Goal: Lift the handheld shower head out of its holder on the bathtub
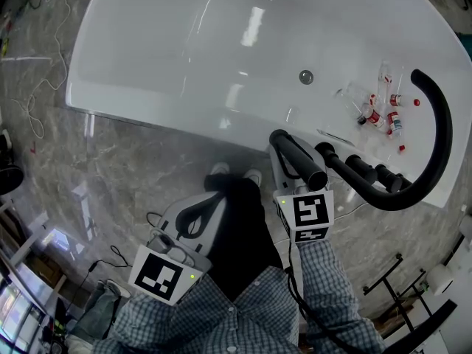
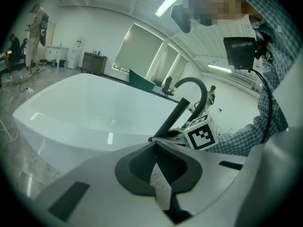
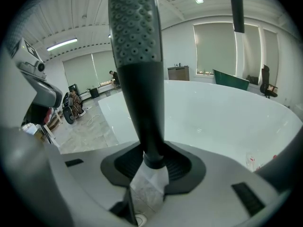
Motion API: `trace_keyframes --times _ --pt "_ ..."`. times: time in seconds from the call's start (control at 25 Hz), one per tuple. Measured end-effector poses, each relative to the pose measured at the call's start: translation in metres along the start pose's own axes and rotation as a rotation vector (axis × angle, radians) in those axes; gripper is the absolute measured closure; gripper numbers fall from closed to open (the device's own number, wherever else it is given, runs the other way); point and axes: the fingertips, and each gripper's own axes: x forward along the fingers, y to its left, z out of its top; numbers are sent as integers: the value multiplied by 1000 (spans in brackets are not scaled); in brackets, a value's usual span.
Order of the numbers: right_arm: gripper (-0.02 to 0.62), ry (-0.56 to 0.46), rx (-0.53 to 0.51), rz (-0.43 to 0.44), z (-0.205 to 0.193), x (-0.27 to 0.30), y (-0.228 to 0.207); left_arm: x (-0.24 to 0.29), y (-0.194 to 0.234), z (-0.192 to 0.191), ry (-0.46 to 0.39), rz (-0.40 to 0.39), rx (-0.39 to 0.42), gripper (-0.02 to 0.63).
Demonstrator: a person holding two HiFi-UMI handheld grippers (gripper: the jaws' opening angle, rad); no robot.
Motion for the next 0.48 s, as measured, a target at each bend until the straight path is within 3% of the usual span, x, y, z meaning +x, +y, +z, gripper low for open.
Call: trace_keyframes --times 0.48 --pt "468 -2 -20 -16 18 -22 7 -13 -13 14 -25 -19 27 604"
